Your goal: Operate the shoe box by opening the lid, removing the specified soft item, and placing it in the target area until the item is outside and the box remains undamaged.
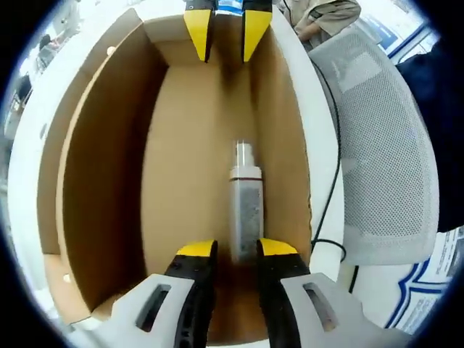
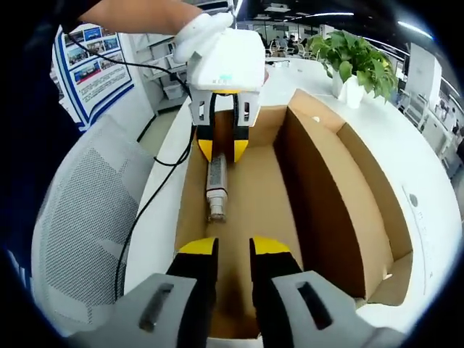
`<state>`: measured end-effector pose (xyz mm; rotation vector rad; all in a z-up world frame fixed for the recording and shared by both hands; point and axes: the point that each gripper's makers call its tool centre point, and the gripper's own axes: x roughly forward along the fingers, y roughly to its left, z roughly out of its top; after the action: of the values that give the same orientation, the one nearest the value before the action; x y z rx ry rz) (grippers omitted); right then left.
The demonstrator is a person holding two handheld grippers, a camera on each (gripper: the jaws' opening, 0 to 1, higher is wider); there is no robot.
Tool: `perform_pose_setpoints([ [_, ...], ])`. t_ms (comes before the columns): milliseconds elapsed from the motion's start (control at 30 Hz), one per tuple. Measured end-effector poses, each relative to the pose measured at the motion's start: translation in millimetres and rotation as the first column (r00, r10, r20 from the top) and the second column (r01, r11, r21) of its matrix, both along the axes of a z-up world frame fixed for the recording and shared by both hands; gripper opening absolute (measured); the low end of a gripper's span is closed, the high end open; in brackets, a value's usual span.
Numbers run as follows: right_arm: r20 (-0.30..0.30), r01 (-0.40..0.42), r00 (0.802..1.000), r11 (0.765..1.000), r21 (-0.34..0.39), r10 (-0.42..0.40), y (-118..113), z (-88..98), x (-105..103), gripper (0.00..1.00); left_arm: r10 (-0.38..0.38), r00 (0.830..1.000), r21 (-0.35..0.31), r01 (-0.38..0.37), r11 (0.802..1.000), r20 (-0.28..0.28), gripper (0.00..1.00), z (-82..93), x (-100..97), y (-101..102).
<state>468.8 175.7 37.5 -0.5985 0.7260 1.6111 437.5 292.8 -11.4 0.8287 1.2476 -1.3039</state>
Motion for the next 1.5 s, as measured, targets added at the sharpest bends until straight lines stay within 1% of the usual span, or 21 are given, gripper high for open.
perform_pose_setpoints([
  [67,0.0,-0.001,1.0,1.0,0.002,0.001,1,-0.4,0,0.15,0.003,1.0,-0.002,-0.003,1.0,-0.001,0.21,-0.3,0.3,0],
  [133,-0.001,0.003,1.0,1.0,0.006,-0.003,1,-0.7,1,0.15,0.024,1.0,0.001,-0.024,1.0,0.002,0.21,0.1,1.9,0],
  [167,-0.003,0.005,1.0,1.0,0.008,-0.005,2,-0.8,1,0.15,0.03,0.999,-0.003,-0.03,1.0,0.016,0.21,0.6,4.3,0],
  [233,-0.001,0.004,1.0,1.0,0.008,-0.004,2,-1.6,1,0.14,0.057,0.997,-0.011,-0.057,0.998,0.049,0.18,1.7,12.3,0],
  [300,-0.007,0.006,1.0,1.0,0.01,-0.006,3,-2.2,1,0.14,0.053,0.996,-0.017,-0.052,0.998,0.072,0.13,2.7,15.1,-2],
  [333,-0.008,0.006,1.0,1.0,0.01,-0.006,3,-2.2,0,0.14,0.053,0.996,-0.015,-0.052,0.999,0.069,0.12,2.2,14.0,-2],
  [367,-0.008,0.006,1.0,1.0,0.012,-0.006,3,-1.9,0,0.14,0.056,0.997,-0.012,-0.055,0.998,0.046,0.11,1.1,8.8,-2],
  [467,-0.006,0.002,1.0,1.0,0.01,-0.002,3,-1.4,0,0.14,0.046,0.998,-0.007,-0.046,0.999,0.037,0.15,0.2,4.0,0],
  [533,-0.008,0.005,1.0,1.0,0.014,-0.005,3,-0.1,1,0.14,0.034,0.999,0.015,-0.035,0.999,0.029,0.18,0.7,0.2,5],
  [600,-0.011,0.014,1.0,1.0,0.02,-0.013,3,0.6,3,0.14,0.024,0.999,0.009,-0.024,1.0,0.026,0.19,4.4,-1.6,4],
  [700,-0.013,0.018,1.0,1.0,0.023,-0.018,3,0.4,4,0.14,0.007,0.999,-0.011,-0.006,1.0,0.038,0.2,5.2,0.6,-3],
  [767,-0.013,0.015,1.0,1.0,0.018,-0.015,2,-2.6,3,0.14,0.001,0.999,-0.005,-0.001,1.0,0.04,0.21,1.9,2.0,-6],
  [867,-0.021,0.015,1.0,1.0,0.016,-0.015,3,-6.7,0,0.14,0.015,0.999,-0.014,-0.015,1.0,0.034,0.21,0.0,3.0,-11],
  [1033,-0.025,0.015,1.0,1.0,0.02,-0.014,3,-7.1,-1,0.14,0.018,1.0,-0.005,-0.018,1.0,0.023,0.19,-5.7,0.9,-13],
  [1300,-0.034,0.021,0.999,0.999,0.027,-0.02,5,-10.0,0,0.14,0.029,0.999,-0.015,-0.029,0.999,0.03,0.2,-11.2,1.8,-26],
  [1400,-0.036,0.018,0.999,0.999,0.027,-0.017,6,-11.5,-2,0.14,0.035,0.999,-0.017,-0.034,0.999,0.03,0.18,-12.9,2.9,-25],
  [1433,-0.038,0.019,0.999,0.999,0.03,-0.018,6,-11.9,-2,0.14,0.038,0.998,-0.019,-0.038,0.999,0.039,0.18,-14.7,4.5,-25],
  [1500,-0.043,0.021,0.999,0.999,0.033,-0.019,7,-12.8,-2,0.14,0.041,0.998,-0.012,-0.04,0.999,0.038,0.19,-16.4,2.8,-24],
])
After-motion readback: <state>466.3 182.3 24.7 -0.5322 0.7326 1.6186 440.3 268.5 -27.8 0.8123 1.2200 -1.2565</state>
